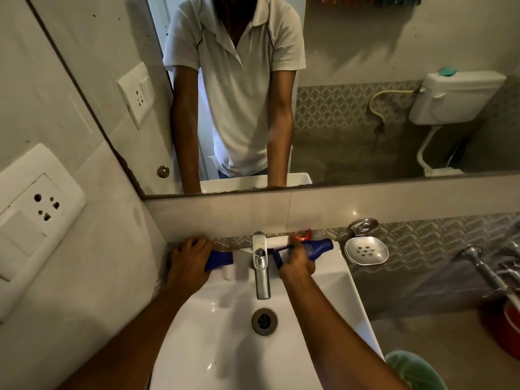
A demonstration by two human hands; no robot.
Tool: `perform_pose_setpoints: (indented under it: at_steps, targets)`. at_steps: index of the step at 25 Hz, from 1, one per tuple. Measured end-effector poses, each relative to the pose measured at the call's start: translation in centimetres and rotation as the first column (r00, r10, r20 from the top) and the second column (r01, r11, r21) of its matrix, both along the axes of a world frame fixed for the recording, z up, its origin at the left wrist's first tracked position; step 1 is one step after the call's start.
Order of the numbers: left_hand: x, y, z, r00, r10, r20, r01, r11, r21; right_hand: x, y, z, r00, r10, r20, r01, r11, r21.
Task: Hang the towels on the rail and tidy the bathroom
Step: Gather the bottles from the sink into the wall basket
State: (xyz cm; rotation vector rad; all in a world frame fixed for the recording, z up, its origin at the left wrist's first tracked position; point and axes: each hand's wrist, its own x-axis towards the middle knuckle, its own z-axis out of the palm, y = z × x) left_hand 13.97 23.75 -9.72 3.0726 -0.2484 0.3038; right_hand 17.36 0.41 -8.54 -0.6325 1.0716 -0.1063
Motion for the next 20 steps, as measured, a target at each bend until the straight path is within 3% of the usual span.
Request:
perform_pose_setpoints:
  at_steps: [3,5,8,10,14,20]
  targets:
    - [-0.2,-0.6,0.4,0.998,0.031,0.057,-0.025,0.994,-0.104,0.0,-1.7,0.3,0.992,-0.036,0.121,0.063,0.974,-0.22]
    - [-0.2,-1.9,0.7,0.995,0.062,0.085,-0.034,0.954,-0.298,0.0,-3.0,0.4,0.977,0.041,0.211,0.056,0.901,-0.431]
    - [-0.5,-4.7,0.3,0.992,0.101,0.077,-0.027,0.756,-0.654,-0.7,-3.8,-0.8,0.946,0.263,0.191,-0.075,0.749,-0.658]
    - [-0.5,-6.6,-0.4,0.997,0.065,0.042,-0.01,0.642,-0.767,-1.0,-3.5,-1.9,0.916,0.369,0.159,-0.155,0.691,-0.706]
    - [0.3,-7.5,-1.3,0.996,0.093,-0.008,-0.059,0.563,-0.825,-0.5,-2.2,-3.3,0.855,0.505,0.123,-0.212,0.556,-0.804]
    - [0.3,-8.7,-2.9,0.98,0.152,-0.129,-0.189,0.511,-0.839,0.2,-1.3,-4.5,0.801,0.588,0.114,-0.28,0.536,-0.797]
